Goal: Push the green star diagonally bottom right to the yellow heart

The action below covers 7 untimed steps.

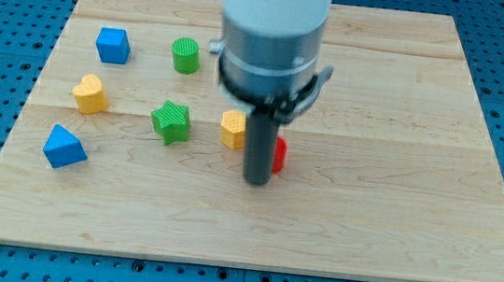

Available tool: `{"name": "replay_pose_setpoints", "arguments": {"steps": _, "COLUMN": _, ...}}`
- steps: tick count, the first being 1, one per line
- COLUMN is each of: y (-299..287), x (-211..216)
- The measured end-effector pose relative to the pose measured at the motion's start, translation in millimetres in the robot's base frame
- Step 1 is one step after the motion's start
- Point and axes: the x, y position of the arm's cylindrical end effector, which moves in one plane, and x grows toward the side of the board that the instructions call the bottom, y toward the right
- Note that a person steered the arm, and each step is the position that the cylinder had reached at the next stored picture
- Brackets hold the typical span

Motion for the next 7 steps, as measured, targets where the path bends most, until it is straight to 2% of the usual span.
{"name": "replay_pose_setpoints", "arguments": {"steps": 1, "y": -13.6, "x": 4.6}}
{"name": "replay_pose_setpoints", "arguments": {"steps": 2, "y": -68.6, "x": 68.0}}
{"name": "replay_pose_setpoints", "arguments": {"steps": 3, "y": -157.1, "x": 14.9}}
{"name": "replay_pose_setpoints", "arguments": {"steps": 4, "y": -175.2, "x": -36.2}}
{"name": "replay_pose_setpoints", "arguments": {"steps": 5, "y": -166.2, "x": -80.6}}
{"name": "replay_pose_setpoints", "arguments": {"steps": 6, "y": -105.4, "x": -47.6}}
{"name": "replay_pose_setpoints", "arguments": {"steps": 7, "y": -62.0, "x": 30.4}}
